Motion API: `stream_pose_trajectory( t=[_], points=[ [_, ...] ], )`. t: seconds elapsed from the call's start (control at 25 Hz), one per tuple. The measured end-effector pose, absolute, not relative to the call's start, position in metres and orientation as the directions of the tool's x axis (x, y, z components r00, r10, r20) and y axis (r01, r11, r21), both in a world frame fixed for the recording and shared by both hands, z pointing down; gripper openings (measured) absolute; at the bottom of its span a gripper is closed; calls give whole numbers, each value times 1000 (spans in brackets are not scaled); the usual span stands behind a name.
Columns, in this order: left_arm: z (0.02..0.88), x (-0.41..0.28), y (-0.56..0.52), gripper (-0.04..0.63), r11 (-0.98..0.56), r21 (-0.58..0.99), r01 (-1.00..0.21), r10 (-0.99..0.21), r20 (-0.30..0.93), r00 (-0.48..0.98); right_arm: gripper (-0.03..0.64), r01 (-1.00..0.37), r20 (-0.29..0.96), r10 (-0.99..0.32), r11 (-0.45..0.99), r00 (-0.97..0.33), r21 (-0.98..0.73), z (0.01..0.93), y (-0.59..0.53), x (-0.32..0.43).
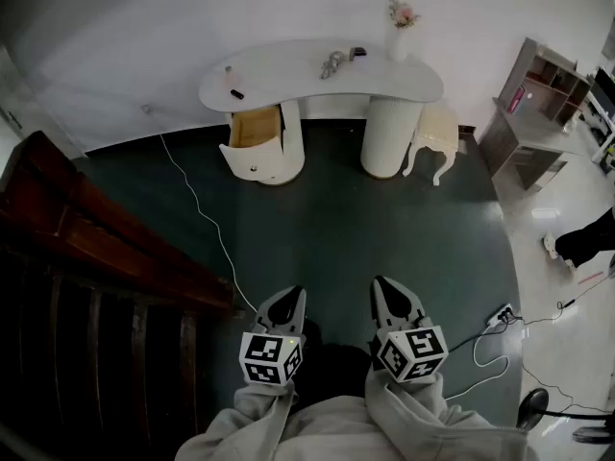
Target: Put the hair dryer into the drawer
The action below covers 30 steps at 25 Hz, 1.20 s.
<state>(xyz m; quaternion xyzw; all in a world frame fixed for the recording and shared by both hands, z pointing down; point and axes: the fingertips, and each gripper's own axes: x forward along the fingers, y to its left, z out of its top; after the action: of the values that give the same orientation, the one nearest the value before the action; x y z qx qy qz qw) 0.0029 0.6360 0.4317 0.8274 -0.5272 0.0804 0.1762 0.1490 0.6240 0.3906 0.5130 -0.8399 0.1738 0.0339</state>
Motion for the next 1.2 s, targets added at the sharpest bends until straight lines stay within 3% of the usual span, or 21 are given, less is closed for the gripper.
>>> stream_pose_trajectory(
  t=[0.8, 1.2],
  points=[
    [444, 22, 651, 21, -392, 222, -893, -824, 347, 448, 49, -866, 295, -845, 325, -446, -379, 419, 644, 166],
    [450, 10, 609, 21, -364, 263, -893, -828, 347, 440, 49, -861, 314, -831, 330, -460, -388, 425, 603, 159]
  ],
)
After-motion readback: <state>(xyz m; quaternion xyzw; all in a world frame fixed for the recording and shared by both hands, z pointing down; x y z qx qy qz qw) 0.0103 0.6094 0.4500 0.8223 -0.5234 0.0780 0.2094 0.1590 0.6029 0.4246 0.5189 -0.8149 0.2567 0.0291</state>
